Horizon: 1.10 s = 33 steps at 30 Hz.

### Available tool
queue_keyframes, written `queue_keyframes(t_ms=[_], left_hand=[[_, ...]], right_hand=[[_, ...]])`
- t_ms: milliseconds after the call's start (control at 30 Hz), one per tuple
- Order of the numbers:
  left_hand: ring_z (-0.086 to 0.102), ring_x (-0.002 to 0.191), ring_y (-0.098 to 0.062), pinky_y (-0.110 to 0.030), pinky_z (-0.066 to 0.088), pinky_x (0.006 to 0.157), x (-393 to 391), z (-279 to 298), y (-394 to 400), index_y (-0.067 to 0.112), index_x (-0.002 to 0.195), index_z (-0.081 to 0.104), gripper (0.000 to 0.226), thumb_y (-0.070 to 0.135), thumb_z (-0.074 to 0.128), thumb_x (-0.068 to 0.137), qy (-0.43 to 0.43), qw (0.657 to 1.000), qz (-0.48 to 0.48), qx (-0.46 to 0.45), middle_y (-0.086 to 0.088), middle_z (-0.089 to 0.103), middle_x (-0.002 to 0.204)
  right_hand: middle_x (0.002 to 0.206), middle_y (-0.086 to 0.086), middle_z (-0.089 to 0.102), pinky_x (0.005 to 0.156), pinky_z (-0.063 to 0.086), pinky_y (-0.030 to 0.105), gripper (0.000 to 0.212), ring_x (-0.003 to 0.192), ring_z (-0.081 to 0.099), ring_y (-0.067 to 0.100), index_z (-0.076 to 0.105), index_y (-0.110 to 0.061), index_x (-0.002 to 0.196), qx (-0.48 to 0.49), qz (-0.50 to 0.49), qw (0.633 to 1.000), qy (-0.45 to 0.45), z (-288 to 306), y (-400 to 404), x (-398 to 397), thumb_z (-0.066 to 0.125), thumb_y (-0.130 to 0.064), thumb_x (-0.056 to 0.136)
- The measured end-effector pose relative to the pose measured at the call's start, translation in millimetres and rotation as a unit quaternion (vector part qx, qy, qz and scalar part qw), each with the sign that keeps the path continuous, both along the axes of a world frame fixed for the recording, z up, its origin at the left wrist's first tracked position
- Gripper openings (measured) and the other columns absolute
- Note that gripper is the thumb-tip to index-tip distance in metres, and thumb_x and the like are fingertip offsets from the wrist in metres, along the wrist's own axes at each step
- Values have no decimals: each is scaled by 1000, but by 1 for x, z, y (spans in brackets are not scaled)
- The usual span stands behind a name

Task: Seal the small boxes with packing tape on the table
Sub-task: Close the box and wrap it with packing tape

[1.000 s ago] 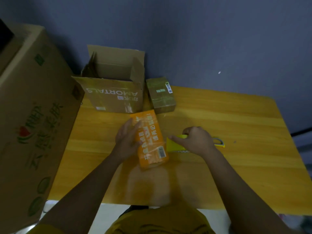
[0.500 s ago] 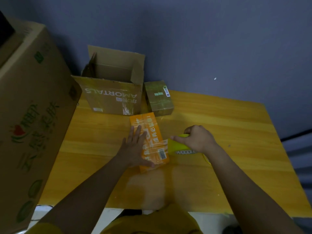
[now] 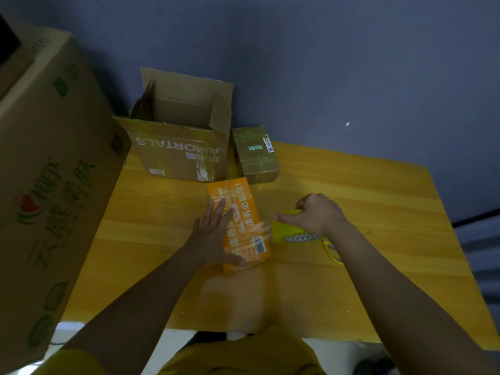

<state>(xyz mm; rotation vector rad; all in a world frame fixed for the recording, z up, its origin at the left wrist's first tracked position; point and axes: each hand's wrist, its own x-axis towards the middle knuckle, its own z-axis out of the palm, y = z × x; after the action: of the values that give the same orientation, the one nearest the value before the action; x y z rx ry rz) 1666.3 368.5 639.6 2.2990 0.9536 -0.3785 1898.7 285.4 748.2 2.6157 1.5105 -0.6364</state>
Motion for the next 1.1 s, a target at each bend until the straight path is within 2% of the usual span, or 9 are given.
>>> queue_keyframes(t_ms=[100,233,333,467,633,700,767,867,1100], left_hand=[[-44,131,-16,-58,-5,114,0,-1,0,30,150,-17,156,104,29,22,-5,1000,1,2,11,-50,138],[-43,132,-16,-58,-5,114,1,0,-1,31,150,-17,156,105,29,20,-3,1000,4,-1,12,-49,140],[-43,132,-16,-57,-5,115,1,2,-1,30,150,-16,157,104,29,20,-5,1000,5,-3,12,-49,139],[-42,133,-14,-57,-5,115,0,2,-1,31,151,-14,157,105,29,19,-13,1000,12,-4,12,-47,142],[-43,132,-14,-57,-4,116,1,3,-2,30,151,-15,157,105,31,21,-10,1000,9,-6,13,-46,142],[-43,132,-14,-56,-4,115,-2,3,-1,30,151,-14,156,104,33,22,-10,1000,12,-8,14,-46,142],[-42,132,-13,-56,-3,116,-3,3,0,31,151,-12,154,104,34,24,-11,1000,14,-7,15,-46,141],[-41,133,-14,-55,-4,116,1,6,-3,31,151,-12,154,104,35,23,-13,1000,15,-12,15,-45,141],[-42,133,-15,-53,-3,117,2,5,-5,30,151,-13,152,98,45,29,-15,999,26,-19,12,-42,146]], right_hand=[[100,3,68,71,42,30,80,100,60,22,68,-14,110,3,6,1000,-4,-5,1,2,58,-81,68],[87,1,65,68,43,31,76,92,60,21,70,-12,96,-4,14,1000,-4,-7,2,5,57,-82,68],[90,0,67,67,42,30,73,91,60,20,68,-14,82,-7,23,1000,-8,-8,4,8,55,-85,65],[107,1,67,74,46,31,80,101,60,21,70,-15,105,-8,37,999,-14,-8,7,8,56,-84,67],[74,-1,59,78,43,33,73,87,59,23,71,-15,97,-14,74,997,-29,-2,3,4,51,-81,73],[87,2,67,93,39,37,76,98,60,23,71,-15,106,-9,91,994,-55,-2,3,5,45,-81,77],[87,3,67,98,34,38,73,99,60,23,70,-17,90,-11,123,985,-119,-5,1,14,36,-81,81],[61,-1,48,96,32,38,71,83,60,22,46,-17,59,-71,158,964,-200,-11,2,33,29,-82,82],[55,-1,42,93,30,39,70,64,44,21,40,-18,57,-72,180,956,-219,-29,4,35,28,-81,82]])
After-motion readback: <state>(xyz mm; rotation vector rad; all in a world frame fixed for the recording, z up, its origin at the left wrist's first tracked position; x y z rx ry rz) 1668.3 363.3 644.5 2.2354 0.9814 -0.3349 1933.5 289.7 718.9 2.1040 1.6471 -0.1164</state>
